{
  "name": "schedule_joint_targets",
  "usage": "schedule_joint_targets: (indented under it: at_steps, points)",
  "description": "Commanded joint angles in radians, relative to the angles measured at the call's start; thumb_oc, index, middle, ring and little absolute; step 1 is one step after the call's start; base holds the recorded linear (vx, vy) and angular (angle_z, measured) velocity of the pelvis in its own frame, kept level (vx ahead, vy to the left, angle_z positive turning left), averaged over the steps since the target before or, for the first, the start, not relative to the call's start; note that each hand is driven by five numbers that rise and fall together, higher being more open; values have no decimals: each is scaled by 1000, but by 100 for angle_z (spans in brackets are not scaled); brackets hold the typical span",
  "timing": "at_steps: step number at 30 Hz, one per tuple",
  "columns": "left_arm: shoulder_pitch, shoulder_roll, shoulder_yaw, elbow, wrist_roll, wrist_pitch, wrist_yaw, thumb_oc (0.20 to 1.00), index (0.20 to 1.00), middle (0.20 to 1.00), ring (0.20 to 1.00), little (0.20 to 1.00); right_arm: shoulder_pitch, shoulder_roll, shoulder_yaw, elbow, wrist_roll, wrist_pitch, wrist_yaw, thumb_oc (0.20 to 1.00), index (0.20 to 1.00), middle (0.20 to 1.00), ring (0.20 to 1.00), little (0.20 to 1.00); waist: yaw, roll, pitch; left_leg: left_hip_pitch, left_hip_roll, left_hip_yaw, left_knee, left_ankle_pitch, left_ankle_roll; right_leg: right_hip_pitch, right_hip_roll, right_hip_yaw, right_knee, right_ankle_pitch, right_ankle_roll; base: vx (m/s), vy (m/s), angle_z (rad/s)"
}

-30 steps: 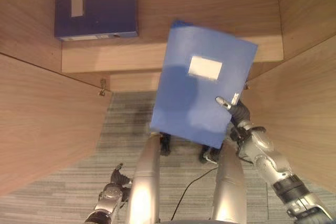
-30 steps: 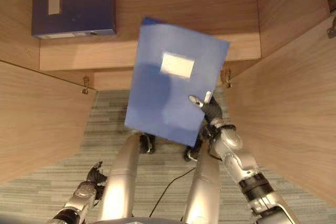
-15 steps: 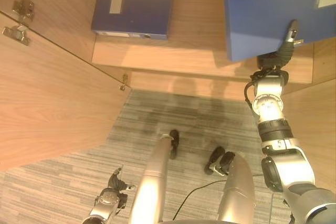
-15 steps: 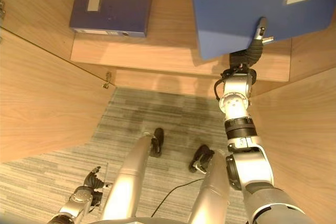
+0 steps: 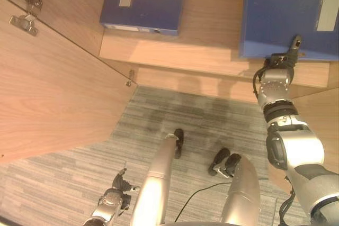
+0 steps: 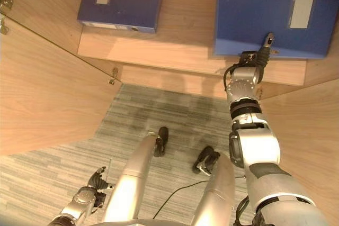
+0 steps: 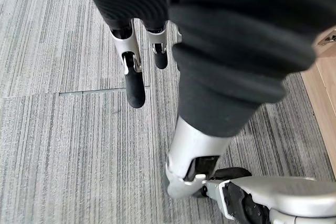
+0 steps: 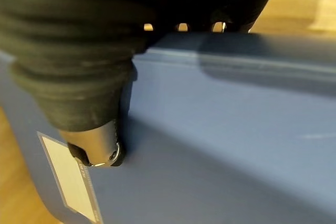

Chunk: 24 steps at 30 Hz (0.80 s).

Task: Put the empty folder in the office cabinet

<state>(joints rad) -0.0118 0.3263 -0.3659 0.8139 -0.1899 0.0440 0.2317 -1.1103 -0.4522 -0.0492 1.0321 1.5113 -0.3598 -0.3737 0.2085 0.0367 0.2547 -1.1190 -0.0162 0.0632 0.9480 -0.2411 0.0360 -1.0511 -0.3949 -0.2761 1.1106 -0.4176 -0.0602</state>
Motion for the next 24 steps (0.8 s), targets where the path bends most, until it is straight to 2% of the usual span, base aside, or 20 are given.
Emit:
schedule_joint_targets:
  at_steps: [1,6,12,13,14,21,24]
  points:
    - [35,80,-61,-23,-31,3,5,1000,1000,1000,1000,1000,-143,-109,34,-33,-17,-36,41,200,200,200,200,200,31,20,-2,9,6,-30,-19,-21,15,58,-9,85,-63,20,6,2,-4,7]
    - [49,98,-67,-22,-47,0,1,1000,1000,1000,1000,1000,-210,-150,50,-71,32,-91,67,200,200,200,200,200,50,27,-6,-7,-8,-37,-20,-15,15,50,-22,80,-52,16,14,9,-3,12]
    - [67,107,-66,21,-64,1,-3,1000,1000,1000,1000,1000,-265,-223,79,-75,38,-111,76,200,200,200,200,200,62,41,-10,-24,-19,-45,-6,-18,18,31,-35,82,-18,2,10,14,-2,11]
    - [68,107,-67,32,-67,1,-3,1000,1000,1000,1000,1000,-271,-227,89,-70,40,-111,76,925,925,925,925,925,63,41,-11,-26,-18,-45,-4,-19,18,27,-34,84,-16,1,10,0,0,0]
    - [67,106,-66,46,-72,1,-7,1000,1000,1000,1000,1000,-282,-238,110,-61,36,-98,82,1000,1000,1000,1000,1000,65,40,-12,-28,-17,-44,-3,-19,18,25,-35,84,-14,1,10,0,0,0]
    - [61,112,-74,35,-88,-5,-23,1000,1000,1000,1000,1000,-280,-248,157,-38,20,-47,117,1000,1000,1000,1000,1000,65,39,-9,-27,-16,-44,3,-21,18,29,-37,81,-13,0,8,0,0,0]
    - [50,125,-74,12,-84,-6,-34,1000,1000,1000,1000,1000,-263,-231,197,3,-2,17,134,1000,1000,1000,1000,1000,67,35,-6,-23,-16,-43,-1,-21,16,32,-36,79,-13,-1,4,0,0,0]
